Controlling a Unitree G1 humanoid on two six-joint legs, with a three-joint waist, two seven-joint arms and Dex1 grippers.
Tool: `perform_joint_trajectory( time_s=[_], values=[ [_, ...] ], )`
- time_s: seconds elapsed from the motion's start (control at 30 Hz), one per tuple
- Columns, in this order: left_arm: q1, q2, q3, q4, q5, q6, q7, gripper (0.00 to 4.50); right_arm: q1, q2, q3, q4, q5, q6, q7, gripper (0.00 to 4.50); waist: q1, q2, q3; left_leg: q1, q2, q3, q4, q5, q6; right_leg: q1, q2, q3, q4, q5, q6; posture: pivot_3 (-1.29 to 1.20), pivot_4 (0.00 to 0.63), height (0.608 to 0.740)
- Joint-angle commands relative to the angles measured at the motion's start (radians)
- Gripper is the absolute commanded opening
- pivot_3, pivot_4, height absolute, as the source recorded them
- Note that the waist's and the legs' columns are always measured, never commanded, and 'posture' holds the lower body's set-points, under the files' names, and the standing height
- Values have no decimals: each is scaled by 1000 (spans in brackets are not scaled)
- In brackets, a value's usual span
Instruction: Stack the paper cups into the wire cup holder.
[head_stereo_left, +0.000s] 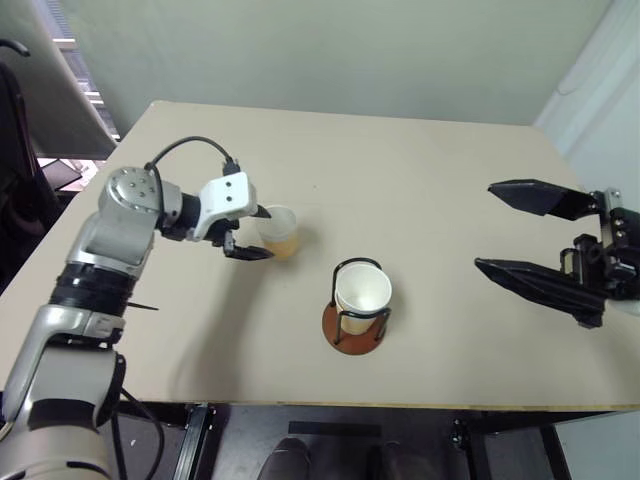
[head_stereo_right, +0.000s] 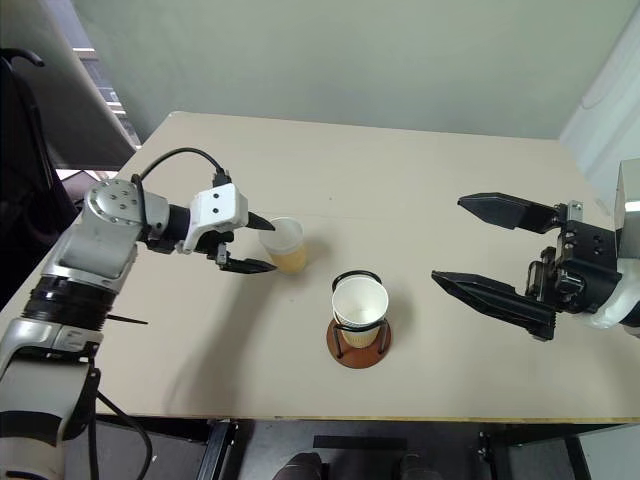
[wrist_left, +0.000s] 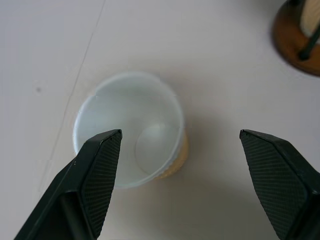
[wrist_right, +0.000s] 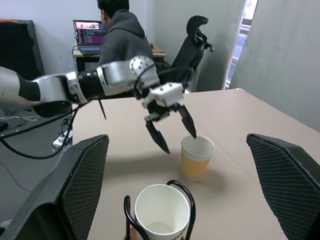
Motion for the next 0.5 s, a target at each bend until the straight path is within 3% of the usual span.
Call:
perform_joint_trajectory(
  time_s=[0.03, 0.33, 0.5],
  values=[
    [-60, -35, 13, 49, 22, -40, 24, 3504, -19, -8, 4, -8, -7, -30, -14, 4500, 0, 0, 0, 0, 0, 0, 0, 0, 0, 0, 0, 0, 0, 0, 0, 0, 150, 740],
    [-62, -37, 21, 43, 12, -50, -61, 99, -15, -14, -2, -12, -1, -38, -27, 4500, -1, 0, 0, 0, 0, 3, 0, 0, 0, 0, 1, 0, 0, 0, 0, 0, 150, 740],
    [-43, -21, 27, 20, 5, -37, -96, 42, -12, -14, -1, -6, -10, -40, -21, 4500, -1, 0, 0, 0, 0, 3, 0, 0, 0, 0, 1, 0, 0, 0, 1, 0, 150, 740]
  ],
)
